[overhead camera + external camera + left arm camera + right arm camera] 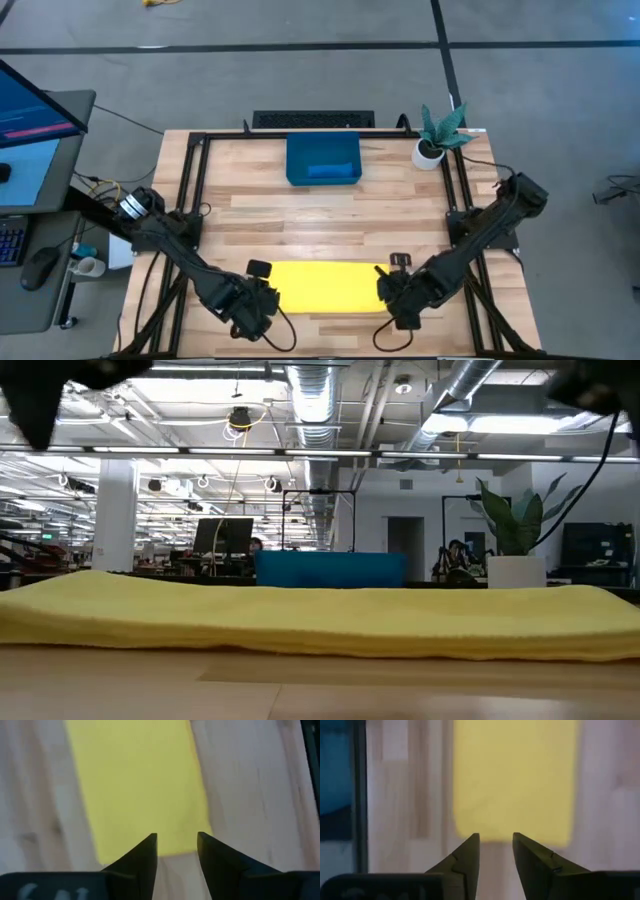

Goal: Roll microfiber towels into tight, uniform cylinder then place into a basket
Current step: Fold the yellow towel

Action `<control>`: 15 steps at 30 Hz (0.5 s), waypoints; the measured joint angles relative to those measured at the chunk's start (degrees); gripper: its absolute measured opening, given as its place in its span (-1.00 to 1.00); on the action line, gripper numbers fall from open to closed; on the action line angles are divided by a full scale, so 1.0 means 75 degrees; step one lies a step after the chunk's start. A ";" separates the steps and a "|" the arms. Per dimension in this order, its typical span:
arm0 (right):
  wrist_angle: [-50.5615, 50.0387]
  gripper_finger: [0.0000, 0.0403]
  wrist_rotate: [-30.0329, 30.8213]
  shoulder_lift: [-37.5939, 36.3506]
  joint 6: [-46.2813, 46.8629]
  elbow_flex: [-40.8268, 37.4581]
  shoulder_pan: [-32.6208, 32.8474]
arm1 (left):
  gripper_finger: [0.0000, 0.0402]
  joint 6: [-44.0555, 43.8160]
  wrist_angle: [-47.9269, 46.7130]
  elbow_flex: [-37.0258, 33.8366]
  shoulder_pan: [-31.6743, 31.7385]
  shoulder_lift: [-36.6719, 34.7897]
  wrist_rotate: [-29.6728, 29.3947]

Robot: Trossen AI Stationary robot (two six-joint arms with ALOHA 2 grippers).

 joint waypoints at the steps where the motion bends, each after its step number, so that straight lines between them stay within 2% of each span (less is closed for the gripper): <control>1: 0.0004 -0.32 0.0349 -0.0107 -0.0094 0.0000 0.0037 | -0.35 0.0082 0.0005 0.0022 -0.0018 -0.0059 -0.0235; 6: 0.0012 -0.31 0.2279 -0.0219 -0.0178 -0.0004 0.0272 | -0.35 0.0132 0.0021 -0.0161 -0.0023 -0.0143 -0.1323; 8: 0.0027 -0.31 0.2791 -0.0075 -0.0264 -0.0039 0.0300 | -0.35 0.0132 0.0175 -0.0354 0.0049 -0.0106 -0.1601; 10: 0.0013 -0.33 0.2985 0.0137 -0.0280 -0.0115 0.0280 | -0.35 0.0148 0.0596 -0.0678 0.0178 -0.0094 -0.1642; 15: 0.0788 -0.34 0.2880 0.0585 -0.0538 -0.0588 0.0076 | -0.36 0.0541 0.1770 -0.1403 0.0516 -0.0091 -0.1601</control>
